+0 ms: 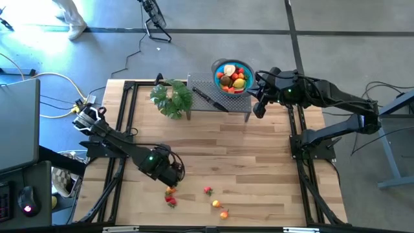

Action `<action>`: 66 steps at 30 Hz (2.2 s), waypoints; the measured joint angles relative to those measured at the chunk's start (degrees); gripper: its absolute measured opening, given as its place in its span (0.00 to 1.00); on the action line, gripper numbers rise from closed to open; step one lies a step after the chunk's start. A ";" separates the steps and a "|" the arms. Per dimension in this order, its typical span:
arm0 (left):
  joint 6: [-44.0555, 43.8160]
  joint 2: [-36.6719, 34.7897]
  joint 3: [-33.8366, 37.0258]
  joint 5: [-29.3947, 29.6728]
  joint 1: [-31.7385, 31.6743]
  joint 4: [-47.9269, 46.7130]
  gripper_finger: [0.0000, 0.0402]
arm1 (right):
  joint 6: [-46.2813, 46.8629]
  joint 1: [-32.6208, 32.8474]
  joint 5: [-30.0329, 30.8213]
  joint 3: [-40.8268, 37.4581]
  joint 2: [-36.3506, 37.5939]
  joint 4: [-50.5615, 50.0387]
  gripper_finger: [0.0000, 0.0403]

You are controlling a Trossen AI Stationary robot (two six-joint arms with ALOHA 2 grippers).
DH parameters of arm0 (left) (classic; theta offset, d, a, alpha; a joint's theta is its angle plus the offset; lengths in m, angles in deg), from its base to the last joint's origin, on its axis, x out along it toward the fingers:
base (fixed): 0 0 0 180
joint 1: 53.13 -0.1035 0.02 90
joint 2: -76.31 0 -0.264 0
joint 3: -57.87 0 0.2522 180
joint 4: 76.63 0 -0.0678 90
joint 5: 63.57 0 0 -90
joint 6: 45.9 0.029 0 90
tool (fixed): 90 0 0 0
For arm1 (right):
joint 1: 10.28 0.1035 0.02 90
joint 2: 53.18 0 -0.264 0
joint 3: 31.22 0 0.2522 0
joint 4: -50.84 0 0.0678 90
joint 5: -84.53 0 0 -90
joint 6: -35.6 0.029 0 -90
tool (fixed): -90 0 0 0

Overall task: Pick & Place Fruit
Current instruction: Put the yellow pear in the blue bowl on the shelf

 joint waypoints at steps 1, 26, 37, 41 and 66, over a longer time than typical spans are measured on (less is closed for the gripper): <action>0.52 -0.27 0.97 -0.76 0.00 1.20 0.84 | 0.00 0.00 -0.02 0.00 0.00 0.00 0.01; -1.06 -4.92 17.98 5.03 -0.09 20.80 0.84 | -0.33 0.00 -0.07 0.00 0.00 0.70 0.01; -1.00 -4.92 17.98 5.04 -0.07 21.59 0.84 | -0.37 0.00 -1.05 0.00 0.00 0.77 0.01; -0.88 -4.92 17.98 5.03 -0.02 22.09 0.84 | -0.37 0.00 -3.00 0.00 0.00 0.79 0.01; -6.07 -4.32 23.11 5.76 -0.07 30.44 0.84 | -0.39 0.00 -4.37 0.00 0.00 0.81 0.01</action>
